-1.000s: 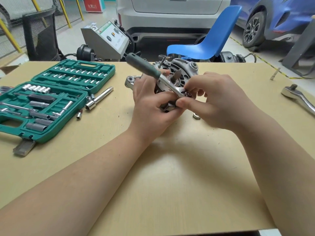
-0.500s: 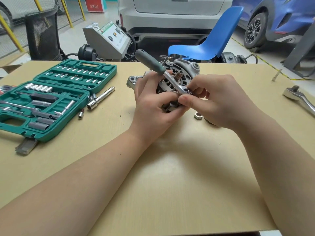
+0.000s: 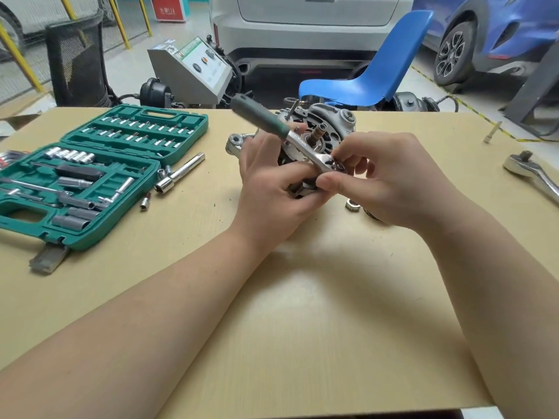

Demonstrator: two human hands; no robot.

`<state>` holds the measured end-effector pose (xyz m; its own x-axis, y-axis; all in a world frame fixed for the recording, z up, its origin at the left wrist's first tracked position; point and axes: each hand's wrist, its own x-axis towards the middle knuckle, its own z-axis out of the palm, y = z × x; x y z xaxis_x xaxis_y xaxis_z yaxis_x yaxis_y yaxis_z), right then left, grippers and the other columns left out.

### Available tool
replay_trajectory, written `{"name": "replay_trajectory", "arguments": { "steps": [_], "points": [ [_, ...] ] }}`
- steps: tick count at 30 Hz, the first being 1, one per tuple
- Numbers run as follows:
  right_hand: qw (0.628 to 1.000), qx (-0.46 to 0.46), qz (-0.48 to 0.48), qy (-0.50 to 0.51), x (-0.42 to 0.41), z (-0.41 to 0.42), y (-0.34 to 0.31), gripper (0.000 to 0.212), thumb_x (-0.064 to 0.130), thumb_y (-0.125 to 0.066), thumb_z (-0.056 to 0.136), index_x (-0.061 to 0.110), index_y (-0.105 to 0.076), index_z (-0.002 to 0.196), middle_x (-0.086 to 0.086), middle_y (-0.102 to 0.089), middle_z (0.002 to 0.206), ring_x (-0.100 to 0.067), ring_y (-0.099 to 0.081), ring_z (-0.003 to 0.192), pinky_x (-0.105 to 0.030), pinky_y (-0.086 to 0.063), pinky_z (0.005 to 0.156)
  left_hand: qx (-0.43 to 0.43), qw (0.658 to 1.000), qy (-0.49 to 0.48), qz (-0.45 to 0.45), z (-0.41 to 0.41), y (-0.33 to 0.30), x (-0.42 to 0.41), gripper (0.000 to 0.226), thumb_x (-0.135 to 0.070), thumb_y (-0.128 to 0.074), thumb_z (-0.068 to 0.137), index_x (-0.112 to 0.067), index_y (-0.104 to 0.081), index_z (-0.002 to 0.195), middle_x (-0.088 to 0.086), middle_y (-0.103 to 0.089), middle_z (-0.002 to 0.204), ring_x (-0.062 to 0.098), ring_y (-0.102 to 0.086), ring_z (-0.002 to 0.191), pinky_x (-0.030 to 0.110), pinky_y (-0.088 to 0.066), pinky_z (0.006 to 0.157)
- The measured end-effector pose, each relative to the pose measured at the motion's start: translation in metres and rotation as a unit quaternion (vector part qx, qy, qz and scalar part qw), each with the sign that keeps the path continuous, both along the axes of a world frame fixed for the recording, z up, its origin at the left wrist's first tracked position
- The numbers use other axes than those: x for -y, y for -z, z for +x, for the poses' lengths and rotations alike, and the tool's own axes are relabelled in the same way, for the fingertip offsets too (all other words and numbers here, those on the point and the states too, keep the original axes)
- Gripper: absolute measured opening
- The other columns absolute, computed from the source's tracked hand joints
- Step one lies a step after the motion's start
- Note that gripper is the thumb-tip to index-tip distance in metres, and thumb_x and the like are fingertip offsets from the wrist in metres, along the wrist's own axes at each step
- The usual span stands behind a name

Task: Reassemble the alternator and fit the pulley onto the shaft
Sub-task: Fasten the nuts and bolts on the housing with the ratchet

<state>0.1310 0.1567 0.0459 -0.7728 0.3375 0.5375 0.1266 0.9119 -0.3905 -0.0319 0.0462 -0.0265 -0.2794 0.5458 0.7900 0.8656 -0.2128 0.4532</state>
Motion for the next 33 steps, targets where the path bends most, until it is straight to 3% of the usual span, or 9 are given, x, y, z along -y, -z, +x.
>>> {"name": "replay_trajectory", "arguments": {
  "steps": [4,7,11,15,21,25,29,31,33],
  "points": [
    [0.999,0.029,0.0,-0.025,-0.006,0.006,-0.003,0.028,0.039,-0.078,0.084,0.019,-0.075,0.103,0.009,-0.063,0.08,-0.016,-0.056,0.078,-0.043,-0.05,0.071,0.007,1.0,0.001,-0.005,0.0,-0.001,0.001,0.017,-0.035,-0.089,0.089,-0.025,-0.087,0.103,0.017,-0.061,0.14,0.04,-0.05,0.137,0.066,-0.035,0.114],
    [0.998,0.045,0.009,-0.052,-0.01,0.009,-0.003,0.031,0.027,-0.084,0.085,0.027,-0.076,0.115,0.01,-0.065,0.085,-0.014,-0.055,0.081,-0.033,-0.048,0.07,0.007,1.0,-0.002,-0.014,-0.002,-0.001,0.003,0.027,-0.038,-0.087,0.09,-0.021,-0.085,0.11,0.014,-0.06,0.146,0.034,-0.046,0.143,0.06,-0.035,0.118],
    [0.999,0.024,0.005,-0.027,-0.008,0.006,0.0,0.028,0.041,-0.076,0.085,0.03,-0.075,0.111,0.017,-0.062,0.079,-0.005,-0.055,0.076,-0.032,-0.047,0.069,0.016,1.0,-0.006,-0.008,-0.001,-0.001,0.002,0.026,-0.036,-0.089,0.089,-0.023,-0.083,0.11,0.014,-0.061,0.143,0.039,-0.048,0.142,0.063,-0.035,0.117],
    [1.0,0.009,-0.007,0.01,-0.006,0.002,0.001,0.029,0.048,-0.071,0.086,0.022,-0.075,0.098,0.013,-0.064,0.077,-0.009,-0.058,0.074,-0.039,-0.051,0.068,0.019,1.0,-0.005,-0.011,0.004,-0.002,0.002,0.013,-0.041,-0.086,0.091,-0.028,-0.087,0.093,0.014,-0.061,0.135,0.04,-0.05,0.134,0.069,-0.035,0.111],
    [0.997,0.059,-0.021,-0.042,-0.007,0.011,-0.005,0.029,0.029,-0.083,0.086,0.028,-0.076,0.114,0.006,-0.065,0.083,-0.015,-0.056,0.079,-0.034,-0.047,0.071,0.019,1.0,-0.002,-0.011,0.002,-0.003,0.002,0.024,-0.036,-0.088,0.089,-0.019,-0.085,0.107,0.015,-0.061,0.143,0.038,-0.047,0.142,0.067,-0.033,0.116],
    [0.997,0.051,-0.034,-0.049,-0.001,0.01,-0.005,0.033,0.045,-0.079,0.081,0.035,-0.074,0.112,0.008,-0.066,0.079,-0.016,-0.055,0.074,-0.03,-0.047,0.067,-0.022,1.0,-0.001,-0.02,-0.001,-0.003,0.004,0.018,-0.035,-0.088,0.088,-0.018,-0.088,0.094,0.021,-0.062,0.142,0.038,-0.045,0.14,0.069,-0.034,0.112],
    [0.997,0.049,0.062,0.003,0.009,0.007,-0.006,0.04,0.06,-0.075,0.081,0.041,-0.072,0.115,0.017,-0.062,0.093,-0.004,-0.054,0.083,-0.037,-0.05,0.07,-0.03,0.999,-0.009,-0.028,-0.002,-0.002,0.004,0.019,-0.033,-0.086,0.091,-0.014,-0.087,0.09,0.022,-0.062,0.143,0.045,-0.047,0.141,0.069,-0.033,0.114],
    [0.99,0.04,0.131,0.012,0.013,0.008,-0.009,0.034,0.055,-0.076,0.085,0.04,-0.073,0.116,0.012,-0.062,0.107,-0.012,-0.058,0.094,-0.037,-0.051,0.07,-0.034,0.999,-0.012,-0.025,-0.001,-0.002,0.004,0.018,-0.032,-0.086,0.091,-0.014,-0.087,0.091,0.021,-0.062,0.144,0.046,-0.047,0.142,0.069,-0.033,0.115],
    [0.987,0.023,0.156,-0.022,0.015,0.009,-0.01,0.024,0.04,-0.079,0.089,0.031,-0.077,0.112,0.005,-0.065,0.109,-0.019,-0.06,0.089,-0.039,-0.051,0.068,-0.028,0.999,-0.009,-0.027,0.0,-0.002,0.005,0.015,-0.032,-0.086,0.091,-0.019,-0.087,0.099,0.018,-0.061,0.146,0.042,-0.044,0.145,0.07,-0.031,0.117]
  ]
}}
